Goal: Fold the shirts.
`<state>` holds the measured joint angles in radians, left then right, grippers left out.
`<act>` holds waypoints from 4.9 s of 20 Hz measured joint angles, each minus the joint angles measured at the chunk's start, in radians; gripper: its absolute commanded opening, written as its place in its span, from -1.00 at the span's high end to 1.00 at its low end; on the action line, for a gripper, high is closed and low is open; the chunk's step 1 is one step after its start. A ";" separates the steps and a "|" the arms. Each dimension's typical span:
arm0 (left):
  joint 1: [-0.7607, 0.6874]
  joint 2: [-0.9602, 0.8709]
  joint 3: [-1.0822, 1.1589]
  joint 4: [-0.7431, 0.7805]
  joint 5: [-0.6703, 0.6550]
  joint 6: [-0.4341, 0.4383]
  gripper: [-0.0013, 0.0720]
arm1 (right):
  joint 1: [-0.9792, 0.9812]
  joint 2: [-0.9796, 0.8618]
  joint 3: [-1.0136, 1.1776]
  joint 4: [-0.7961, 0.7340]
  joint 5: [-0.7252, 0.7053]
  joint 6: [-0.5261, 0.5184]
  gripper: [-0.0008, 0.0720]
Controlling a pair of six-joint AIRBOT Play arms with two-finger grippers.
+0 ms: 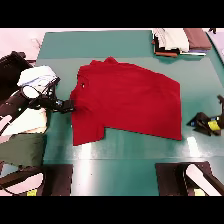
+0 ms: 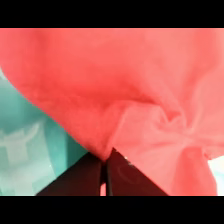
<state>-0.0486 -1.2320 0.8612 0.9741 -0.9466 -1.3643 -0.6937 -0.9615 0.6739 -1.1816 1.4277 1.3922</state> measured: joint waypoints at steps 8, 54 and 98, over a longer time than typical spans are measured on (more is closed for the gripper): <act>0.000 0.002 0.012 -0.003 -0.006 0.010 0.90 | 0.029 -0.114 -0.182 0.113 -0.112 -0.044 0.55; 0.008 -0.403 0.768 0.151 -0.039 -0.173 0.90 | 0.509 -0.711 1.091 -0.132 0.017 0.079 0.93; 0.060 0.378 -0.411 0.064 -0.162 -0.173 0.43 | 0.277 -0.100 0.367 -0.051 0.088 0.000 -0.14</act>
<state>0.0113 -0.8536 0.4503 1.0382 -1.1088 -1.5372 -0.4164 -1.0611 1.0405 -1.2327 1.5154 1.3922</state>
